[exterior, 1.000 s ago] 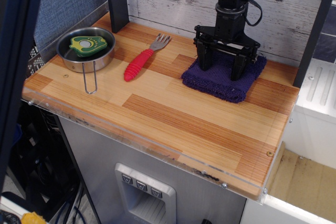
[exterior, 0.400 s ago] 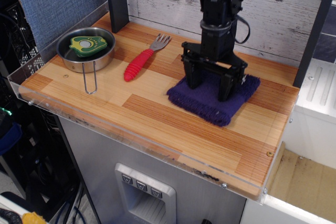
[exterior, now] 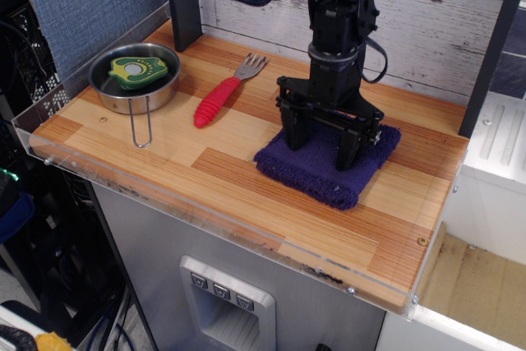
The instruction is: Move the purple cloth to the table's bottom edge.
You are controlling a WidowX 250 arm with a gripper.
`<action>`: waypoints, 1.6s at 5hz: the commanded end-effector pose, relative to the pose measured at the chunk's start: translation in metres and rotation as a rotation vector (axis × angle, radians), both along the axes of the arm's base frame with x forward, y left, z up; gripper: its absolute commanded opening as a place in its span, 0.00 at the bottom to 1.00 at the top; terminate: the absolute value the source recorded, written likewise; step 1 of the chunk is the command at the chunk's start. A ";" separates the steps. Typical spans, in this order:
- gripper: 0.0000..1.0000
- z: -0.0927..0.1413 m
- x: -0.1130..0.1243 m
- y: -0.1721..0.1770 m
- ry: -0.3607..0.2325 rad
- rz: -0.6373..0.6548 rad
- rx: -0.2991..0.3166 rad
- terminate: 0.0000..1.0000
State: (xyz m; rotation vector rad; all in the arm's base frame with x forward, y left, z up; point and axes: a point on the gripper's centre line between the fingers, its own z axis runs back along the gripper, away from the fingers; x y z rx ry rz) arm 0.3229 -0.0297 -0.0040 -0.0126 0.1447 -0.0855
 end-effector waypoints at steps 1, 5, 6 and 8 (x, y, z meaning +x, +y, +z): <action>1.00 -0.043 -0.116 -0.006 0.267 0.001 0.081 0.00; 1.00 -0.026 -0.134 -0.006 0.213 -0.081 0.044 0.00; 1.00 -0.011 -0.120 -0.004 0.148 -0.084 0.060 0.00; 1.00 0.055 -0.071 0.005 -0.075 -0.065 0.106 0.00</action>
